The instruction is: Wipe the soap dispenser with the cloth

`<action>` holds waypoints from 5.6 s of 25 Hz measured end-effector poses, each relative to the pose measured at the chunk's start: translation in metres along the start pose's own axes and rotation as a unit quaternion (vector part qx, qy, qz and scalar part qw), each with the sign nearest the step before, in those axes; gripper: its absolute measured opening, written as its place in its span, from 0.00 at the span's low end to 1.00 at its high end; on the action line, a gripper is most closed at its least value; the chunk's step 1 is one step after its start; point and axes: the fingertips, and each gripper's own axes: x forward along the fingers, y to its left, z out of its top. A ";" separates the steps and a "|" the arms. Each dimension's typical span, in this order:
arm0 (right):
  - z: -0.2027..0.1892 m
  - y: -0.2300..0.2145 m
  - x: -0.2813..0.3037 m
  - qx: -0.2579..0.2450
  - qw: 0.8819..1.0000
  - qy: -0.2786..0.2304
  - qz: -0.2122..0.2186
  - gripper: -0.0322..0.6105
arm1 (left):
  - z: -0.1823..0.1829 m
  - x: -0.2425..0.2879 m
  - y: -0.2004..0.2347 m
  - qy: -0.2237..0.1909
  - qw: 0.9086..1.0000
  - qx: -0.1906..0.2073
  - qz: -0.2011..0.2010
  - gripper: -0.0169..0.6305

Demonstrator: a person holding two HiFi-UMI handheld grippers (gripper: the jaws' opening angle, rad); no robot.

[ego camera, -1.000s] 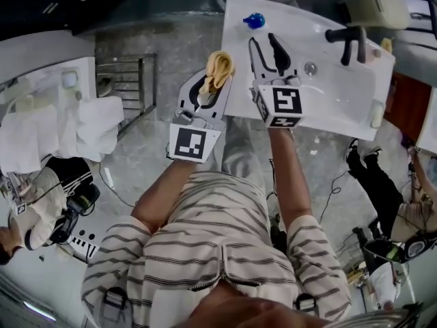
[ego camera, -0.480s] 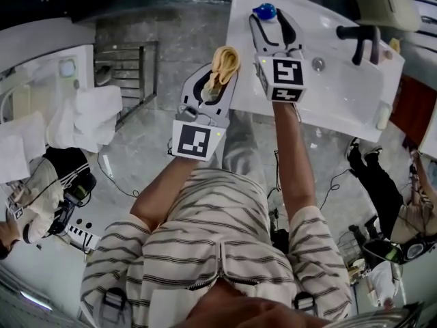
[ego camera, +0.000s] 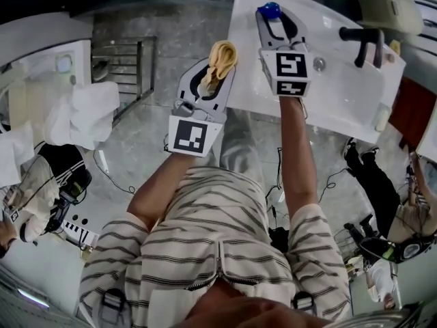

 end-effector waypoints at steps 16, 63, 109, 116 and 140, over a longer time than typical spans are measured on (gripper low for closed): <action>0.031 -0.007 -0.025 0.094 0.995 -0.015 0.026 0.25 | 0.008 -0.009 -0.005 -0.013 1.000 0.016 -0.010 0.18; 0.179 0.049 -0.214 0.068 0.995 -0.073 0.019 0.25 | 0.132 -0.061 -0.085 -0.074 0.990 0.070 -0.099 0.18; 0.193 0.030 -0.260 0.088 0.991 -0.101 0.009 0.25 | 0.111 -0.044 -0.142 -0.048 0.976 0.134 -0.165 0.18; 0.188 0.022 -0.265 0.090 0.991 -0.100 0.000 0.25 | 0.109 -0.045 -0.138 -0.046 0.977 0.133 -0.158 0.18; 0.187 0.027 -0.285 0.058 0.990 -0.123 0.034 0.25 | 0.133 -0.064 -0.114 -0.069 0.973 0.105 -0.192 0.18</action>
